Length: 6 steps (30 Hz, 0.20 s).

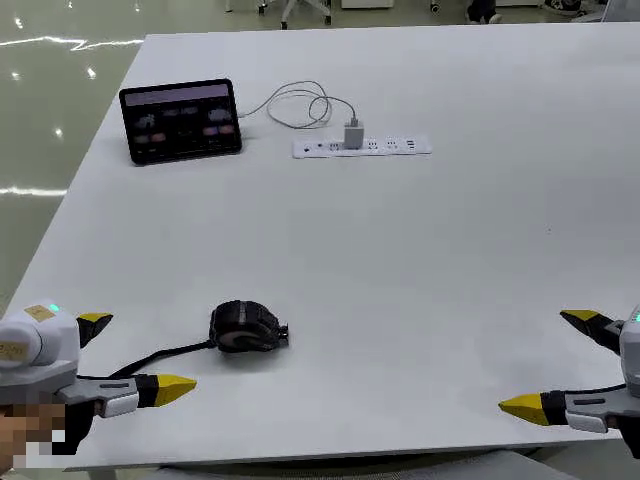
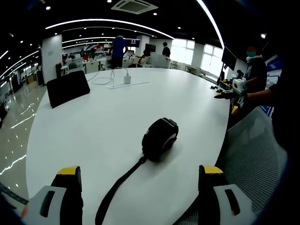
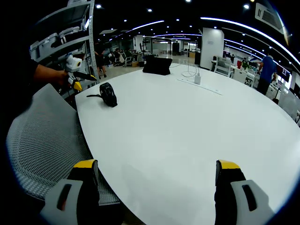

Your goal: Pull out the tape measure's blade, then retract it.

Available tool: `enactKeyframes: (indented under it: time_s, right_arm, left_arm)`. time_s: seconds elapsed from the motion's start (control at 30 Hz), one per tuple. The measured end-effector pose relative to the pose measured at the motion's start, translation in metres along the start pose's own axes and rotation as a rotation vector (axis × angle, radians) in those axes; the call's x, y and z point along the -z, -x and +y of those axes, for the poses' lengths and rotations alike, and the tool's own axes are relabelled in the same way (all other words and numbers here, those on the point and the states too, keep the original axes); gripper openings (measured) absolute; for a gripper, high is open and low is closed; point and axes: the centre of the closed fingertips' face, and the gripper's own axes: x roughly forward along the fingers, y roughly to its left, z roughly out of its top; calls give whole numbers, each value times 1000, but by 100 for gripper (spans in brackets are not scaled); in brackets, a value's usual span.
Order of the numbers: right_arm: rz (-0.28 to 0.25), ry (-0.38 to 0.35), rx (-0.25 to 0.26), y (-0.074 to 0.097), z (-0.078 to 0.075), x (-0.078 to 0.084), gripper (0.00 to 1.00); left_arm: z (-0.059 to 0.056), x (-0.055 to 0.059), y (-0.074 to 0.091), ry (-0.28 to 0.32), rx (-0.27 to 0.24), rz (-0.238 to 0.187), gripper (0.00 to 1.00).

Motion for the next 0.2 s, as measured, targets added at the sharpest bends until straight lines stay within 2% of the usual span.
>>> enactKeyframes:
  time_s: [0.2]
  right_arm:
    - [5, -2, -2, 0, 0, 1, 100]
  left_arm:
    - [0, -1, 0, -1, -1, 0, 100]
